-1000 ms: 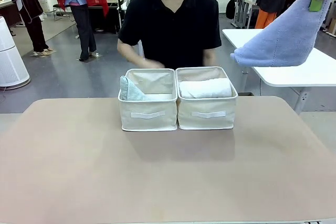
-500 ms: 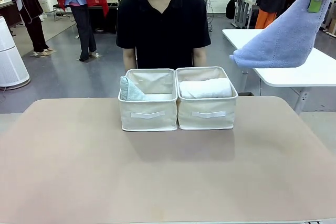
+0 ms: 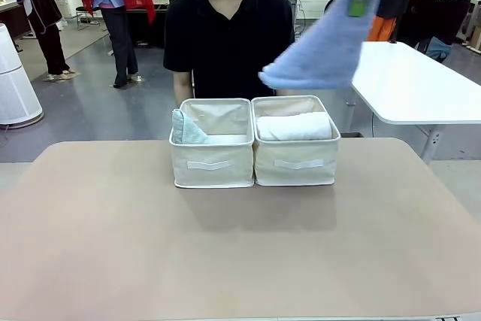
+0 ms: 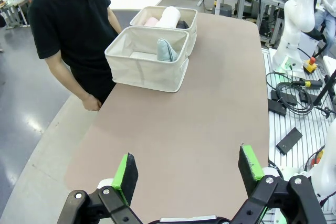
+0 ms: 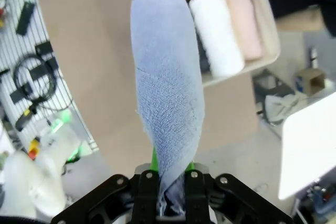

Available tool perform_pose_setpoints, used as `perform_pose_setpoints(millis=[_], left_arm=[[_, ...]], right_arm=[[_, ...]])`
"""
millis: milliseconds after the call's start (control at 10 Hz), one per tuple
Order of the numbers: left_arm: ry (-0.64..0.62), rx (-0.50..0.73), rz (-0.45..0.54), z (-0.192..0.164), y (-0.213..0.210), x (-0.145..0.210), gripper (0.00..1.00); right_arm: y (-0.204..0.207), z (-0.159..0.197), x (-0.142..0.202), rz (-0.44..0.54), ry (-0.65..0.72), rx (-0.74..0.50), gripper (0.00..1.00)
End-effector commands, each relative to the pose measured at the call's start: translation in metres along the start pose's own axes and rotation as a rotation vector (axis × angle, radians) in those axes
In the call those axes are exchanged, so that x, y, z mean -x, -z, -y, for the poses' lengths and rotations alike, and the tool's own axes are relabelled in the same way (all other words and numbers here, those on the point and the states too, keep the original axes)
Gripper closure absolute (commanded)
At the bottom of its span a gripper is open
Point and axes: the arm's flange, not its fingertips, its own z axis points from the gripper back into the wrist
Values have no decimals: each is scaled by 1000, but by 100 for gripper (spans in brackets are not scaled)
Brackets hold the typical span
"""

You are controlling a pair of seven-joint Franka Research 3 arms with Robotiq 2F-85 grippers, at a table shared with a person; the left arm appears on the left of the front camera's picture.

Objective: Sort the towels based on their folding style.
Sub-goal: Pick up another triangle-folded towel from the table and place it in the left Fabric basket.

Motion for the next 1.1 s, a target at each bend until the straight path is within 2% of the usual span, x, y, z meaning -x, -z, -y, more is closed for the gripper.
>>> perform_pose_setpoints(millis=[0,300,500,800,900,1000], left_arm=[[19,1,6,2,-2,1,0],[19,1,6,2,-2,1,0],[19,1,6,2,-2,1,0],[19,1,6,2,-2,1,0],[19,1,6,2,-2,1,0],[19,1,6,2,-2,1,0]], right_arm=[[-21,48,-48,-17,52,28,83],[22,69,-122,16,-60,-22,83],[52,73,-157,65,-86,-23,83],[72,72,-162,148,-56,32,83],[100,45,-149,73,-96,-29,83],[100,45,-149,73,-96,-29,83]])
